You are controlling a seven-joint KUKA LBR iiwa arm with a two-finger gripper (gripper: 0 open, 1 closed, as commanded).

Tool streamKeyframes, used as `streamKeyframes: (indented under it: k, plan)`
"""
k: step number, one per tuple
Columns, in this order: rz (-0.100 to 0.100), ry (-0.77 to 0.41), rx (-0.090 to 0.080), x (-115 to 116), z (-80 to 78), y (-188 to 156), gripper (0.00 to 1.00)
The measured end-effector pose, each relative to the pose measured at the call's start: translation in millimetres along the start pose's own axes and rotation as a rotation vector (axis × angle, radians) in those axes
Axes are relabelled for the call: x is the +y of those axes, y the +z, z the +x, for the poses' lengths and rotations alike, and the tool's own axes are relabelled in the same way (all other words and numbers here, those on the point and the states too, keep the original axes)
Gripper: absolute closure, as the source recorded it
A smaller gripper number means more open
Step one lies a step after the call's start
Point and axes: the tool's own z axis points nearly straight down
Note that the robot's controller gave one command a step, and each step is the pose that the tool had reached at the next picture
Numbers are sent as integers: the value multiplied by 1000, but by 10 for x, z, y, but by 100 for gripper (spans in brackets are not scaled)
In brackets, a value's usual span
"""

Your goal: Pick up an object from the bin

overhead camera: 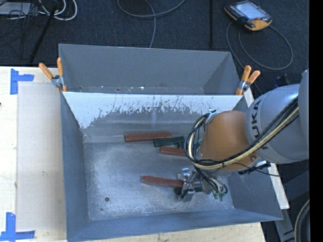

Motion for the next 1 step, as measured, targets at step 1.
streamKeyframes:
  k: [1]
  plan:
    - [0, 0, 0, 0, 0, 0, 100]
